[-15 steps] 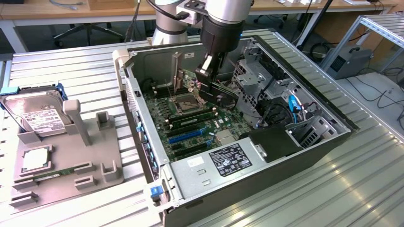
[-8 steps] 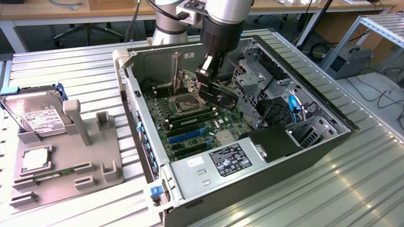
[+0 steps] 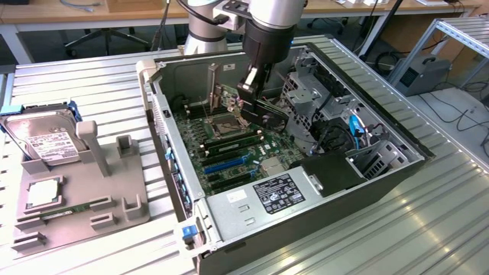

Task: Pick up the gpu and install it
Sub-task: 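Insert the gpu into the slot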

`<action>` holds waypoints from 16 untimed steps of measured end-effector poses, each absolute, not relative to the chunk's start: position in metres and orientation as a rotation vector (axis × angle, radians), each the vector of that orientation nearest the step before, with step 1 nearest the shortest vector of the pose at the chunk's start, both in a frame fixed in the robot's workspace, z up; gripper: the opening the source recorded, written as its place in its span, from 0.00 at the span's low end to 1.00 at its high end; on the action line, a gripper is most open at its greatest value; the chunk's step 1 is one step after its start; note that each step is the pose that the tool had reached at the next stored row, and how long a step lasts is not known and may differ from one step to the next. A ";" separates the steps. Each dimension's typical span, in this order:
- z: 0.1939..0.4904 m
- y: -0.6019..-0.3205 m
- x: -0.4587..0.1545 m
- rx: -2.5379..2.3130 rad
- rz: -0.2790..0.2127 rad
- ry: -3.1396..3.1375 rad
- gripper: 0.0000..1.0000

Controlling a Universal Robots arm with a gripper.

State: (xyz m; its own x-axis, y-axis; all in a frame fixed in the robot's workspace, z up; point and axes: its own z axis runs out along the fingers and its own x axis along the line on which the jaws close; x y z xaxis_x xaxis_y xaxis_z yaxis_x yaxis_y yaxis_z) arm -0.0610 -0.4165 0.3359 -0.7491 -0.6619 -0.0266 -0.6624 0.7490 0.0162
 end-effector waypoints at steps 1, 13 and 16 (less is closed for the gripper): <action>0.336 -0.417 -0.061 -1.108 0.038 2.919 0.27; 0.336 -0.417 -0.061 -1.135 0.039 2.909 0.27; 0.336 -0.417 -0.061 -1.143 0.039 2.906 0.27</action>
